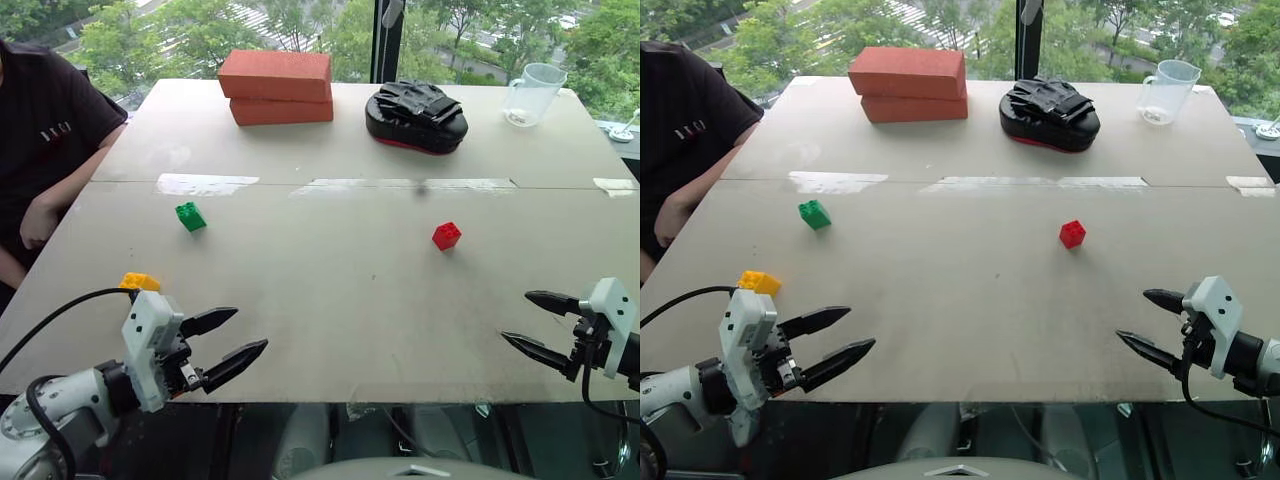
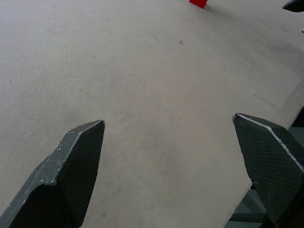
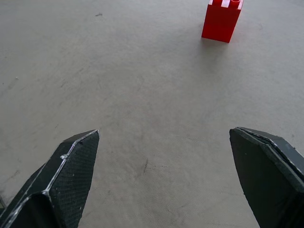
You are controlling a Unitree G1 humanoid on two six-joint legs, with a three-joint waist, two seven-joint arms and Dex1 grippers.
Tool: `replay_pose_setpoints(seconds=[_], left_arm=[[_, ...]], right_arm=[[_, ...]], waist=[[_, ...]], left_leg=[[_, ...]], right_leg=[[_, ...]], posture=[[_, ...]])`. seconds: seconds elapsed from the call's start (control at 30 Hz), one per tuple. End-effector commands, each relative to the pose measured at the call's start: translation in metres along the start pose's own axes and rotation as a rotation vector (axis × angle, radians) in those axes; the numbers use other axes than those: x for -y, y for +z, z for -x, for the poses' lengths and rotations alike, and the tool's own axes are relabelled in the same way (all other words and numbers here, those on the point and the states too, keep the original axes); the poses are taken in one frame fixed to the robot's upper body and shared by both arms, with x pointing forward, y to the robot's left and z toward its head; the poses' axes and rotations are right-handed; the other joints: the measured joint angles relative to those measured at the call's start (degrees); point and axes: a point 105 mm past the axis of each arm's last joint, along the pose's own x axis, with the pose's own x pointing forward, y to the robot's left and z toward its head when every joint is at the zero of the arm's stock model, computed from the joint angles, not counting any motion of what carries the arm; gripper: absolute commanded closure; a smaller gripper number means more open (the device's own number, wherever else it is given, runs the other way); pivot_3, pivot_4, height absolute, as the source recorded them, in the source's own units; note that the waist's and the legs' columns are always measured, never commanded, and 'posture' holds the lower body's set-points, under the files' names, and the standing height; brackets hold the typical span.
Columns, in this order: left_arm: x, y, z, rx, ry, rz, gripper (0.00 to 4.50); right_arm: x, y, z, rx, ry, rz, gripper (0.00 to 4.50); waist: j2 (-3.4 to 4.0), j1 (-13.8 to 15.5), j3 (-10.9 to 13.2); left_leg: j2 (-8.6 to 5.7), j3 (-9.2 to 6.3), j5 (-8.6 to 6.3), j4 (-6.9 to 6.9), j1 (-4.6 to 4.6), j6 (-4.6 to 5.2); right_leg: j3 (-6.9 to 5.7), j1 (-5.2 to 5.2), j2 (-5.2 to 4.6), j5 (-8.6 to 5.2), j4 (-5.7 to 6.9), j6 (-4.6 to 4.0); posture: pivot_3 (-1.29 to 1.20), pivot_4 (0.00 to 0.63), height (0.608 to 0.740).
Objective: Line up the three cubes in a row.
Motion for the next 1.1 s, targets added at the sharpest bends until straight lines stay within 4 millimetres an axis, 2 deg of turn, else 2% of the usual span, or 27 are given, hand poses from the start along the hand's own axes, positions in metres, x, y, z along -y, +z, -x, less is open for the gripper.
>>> replay_pose_setpoints(seconds=[0.03, 0.07, 0.13, 0.2, 0.3, 0.37, 0.5, 0.67, 0.9, 0.93, 0.97, 1.1], left_arm=[[0.003, 0.011, -0.002, 0.046, -0.002, -0.050, 0.09], [0.002, 0.015, -0.005, 0.071, -0.003, -0.044, 0.09], [0.005, 0.027, -0.013, 0.113, -0.031, -0.054, 0.09], [0.018, 0.045, -0.022, 0.148, -0.109, -0.114, 0.09], [0.030, 0.054, -0.028, 0.142, -0.178, -0.174, 0.09], [0.039, 0.056, -0.031, 0.125, -0.230, -0.214, 0.09], [0.043, 0.061, -0.035, 0.125, -0.261, -0.236, 0.09], [0.050, 0.059, -0.039, 0.112, -0.322, -0.238, 0.09], [0.047, 0.062, -0.041, 0.106, -0.322, -0.274, 0.09], [0.047, 0.062, -0.041, 0.109, -0.321, -0.270, 0.06], [0.047, 0.061, -0.041, 0.105, -0.318, -0.268, 0.06], [0.047, 0.057, -0.038, 0.093, -0.300, -0.260, 0.06]], right_arm=[[0.007, 0.013, -0.002, 0.067, -0.065, 0.043, 0.00], [0.009, 0.019, -0.008, 0.097, -0.093, 0.049, 0.00], [0.009, 0.046, -0.021, 0.194, -0.163, 0.081, 0.00], [0.013, 0.071, -0.035, 0.192, -0.250, 0.074, 0.00], [0.022, 0.081, -0.048, 0.118, -0.348, 0.010, 0.00], [0.019, 0.088, -0.064, 0.100, -0.307, -0.041, 0.00], [0.024, 0.087, -0.088, 0.000, -0.304, -0.148, 0.00], [0.042, 0.084, -0.105, -0.084, -0.298, -0.220, 0.00], [0.070, 0.079, -0.130, -0.150, -0.350, -0.185, 0.00], [0.072, 0.080, -0.133, -0.142, -0.346, -0.193, 0.51], [0.073, 0.082, -0.136, -0.133, -0.336, -0.189, 0.73], [0.072, 0.088, -0.143, -0.129, -0.282, -0.165, 2.66]], waist=[[0.00, 0.0, 0.0], [-0.01, -0.1, 0.0], [-0.01, -0.1, 0.0], [0.10, -0.1, 0.0], [0.05, -0.1, 0.0], [-0.02, -0.1, 0.0], [0.01, 0.0, 0.0], [0.08, -0.1, 0.0], [0.09, -0.4, 0.1], [0.09, -0.4, 0.1], [0.09, -0.4, 0.1], [0.09, -0.7, 0.1]], left_leg=[[0.00, 0.00, 0.00, 0.00, 0.00, 0.00], [0.00, 0.01, -0.01, -0.01, -0.01, 0.02], [0.00, 0.03, -0.01, 0.00, -0.01, 0.02], [0.01, 0.02, -0.01, 0.02, 0.02, 0.01], [-0.01, 0.05, 0.00, 0.05, 0.06, 0.00], [-0.02, 0.04, 0.00, 0.05, 0.03, -0.01], [-0.04, 0.03, 0.08, -0.01, -0.11, -0.14], [-0.11, 0.14, 0.01, -0.02, -0.24, -0.01], [-0.10, 0.21, 0.00, -0.01, -0.21, 0.02], [-0.08, 0.21, 0.00, -0.01, -0.20, 0.02], [-0.08, 0.22, 0.00, -0.01, -0.21, 0.02], [-0.04, 0.25, 0.00, -0.02, -0.22, 0.01]], right_leg=[[0.00, 0.00, 0.00, 0.00, 0.00, 0.00], [0.01, 0.00, 0.01, 0.00, -0.01, 0.00], [0.04, -0.01, 0.03, 0.00, -0.01, 0.00], [0.07, -0.02, 0.04, 0.01, 0.08, 0.00], [0.13, -0.02, 0.02, 0.03, 0.16, -0.02], [0.12, -0.05, 0.02, 0.07, 0.16, -0.10], [0.11, -0.18, 0.03, 0.07, 0.12, -0.10], [0.20, -0.34, 0.06, 0.10, 0.13, -0.05], [0.20, -0.39, 0.22, 0.20, 0.17, 0.12], [0.22, -0.39, 0.24, 0.20, 0.18, 0.13], [0.23, -0.41, 0.24, 0.20, 0.19, 0.14], [0.26, -0.44, 0.26, 0.21, 0.20, 0.15]], posture=[[0.00, 0.150, 0.740], [0.00, 0.150, 0.740], [0.00, 0.150, 0.740], [0.00, 0.150, 0.740], [0.00, 0.150, 0.740], [0.00, 0.150, 0.740], [0.00, 0.150, 0.740], [0.00, 0.150, 0.740], [0.00, 0.150, 0.740], [0.00, 0.150, 0.740], [0.00, 0.150, 0.740], [0.00, 0.150, 0.740]])
